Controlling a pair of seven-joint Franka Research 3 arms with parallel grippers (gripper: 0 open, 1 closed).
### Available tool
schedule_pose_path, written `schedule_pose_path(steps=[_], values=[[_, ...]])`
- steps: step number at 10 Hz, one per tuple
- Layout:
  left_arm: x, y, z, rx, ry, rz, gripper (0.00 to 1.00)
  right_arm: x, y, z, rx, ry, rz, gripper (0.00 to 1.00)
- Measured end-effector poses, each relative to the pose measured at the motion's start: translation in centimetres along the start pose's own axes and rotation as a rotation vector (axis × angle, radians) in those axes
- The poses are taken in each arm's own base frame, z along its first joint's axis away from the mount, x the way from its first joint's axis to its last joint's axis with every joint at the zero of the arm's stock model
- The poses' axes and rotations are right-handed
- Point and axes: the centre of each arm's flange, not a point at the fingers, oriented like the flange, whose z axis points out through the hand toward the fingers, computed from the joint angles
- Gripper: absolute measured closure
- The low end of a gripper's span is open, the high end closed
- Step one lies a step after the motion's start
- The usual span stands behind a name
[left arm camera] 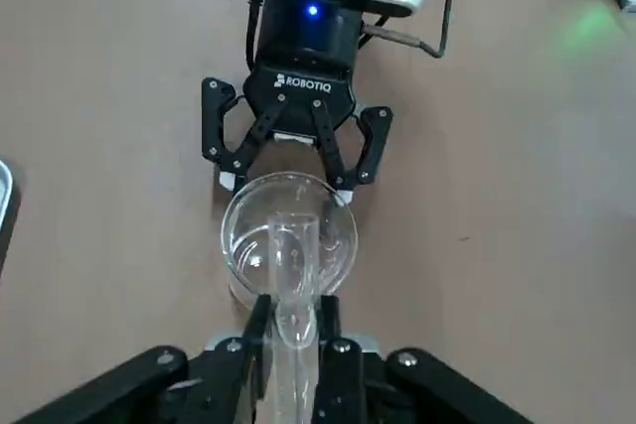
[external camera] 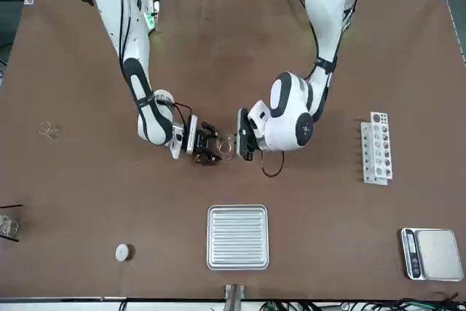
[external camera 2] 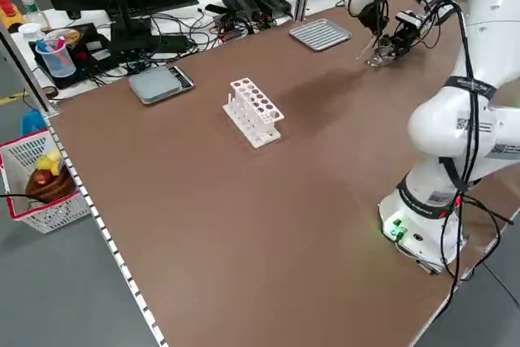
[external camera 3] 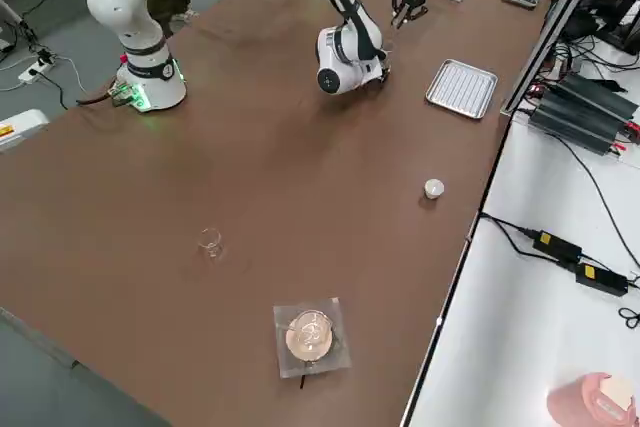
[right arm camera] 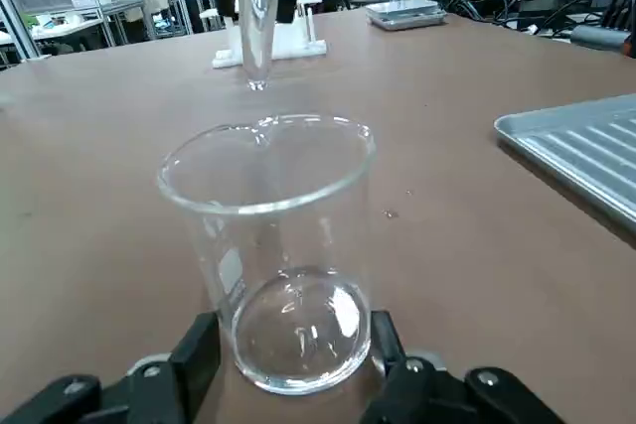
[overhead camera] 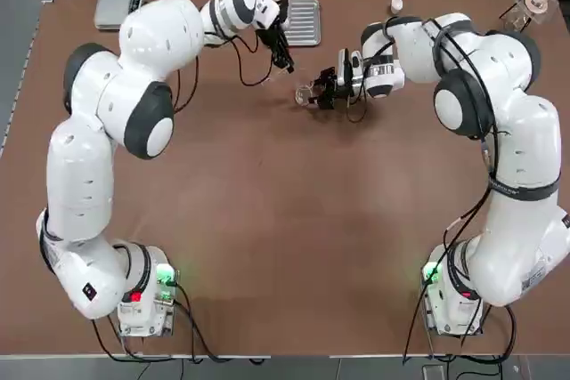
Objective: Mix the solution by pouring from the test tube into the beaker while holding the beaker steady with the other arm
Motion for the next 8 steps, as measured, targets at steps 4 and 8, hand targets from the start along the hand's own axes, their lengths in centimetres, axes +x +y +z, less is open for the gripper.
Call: schedule_pose_path(steps=[4, 8], values=[[-0.1, -0.2, 0.8, 0.034, -0.062, -0.011, 0.79, 0.0, 0.0, 0.0, 0.001, 0.001, 0.0, 0.31], [1.2, 0.3, 1.7, 0.078, -0.134, 0.027, 0.79, 0.0, 0.0, 0.0, 0.001, 0.001, 0.0, 0.31]])
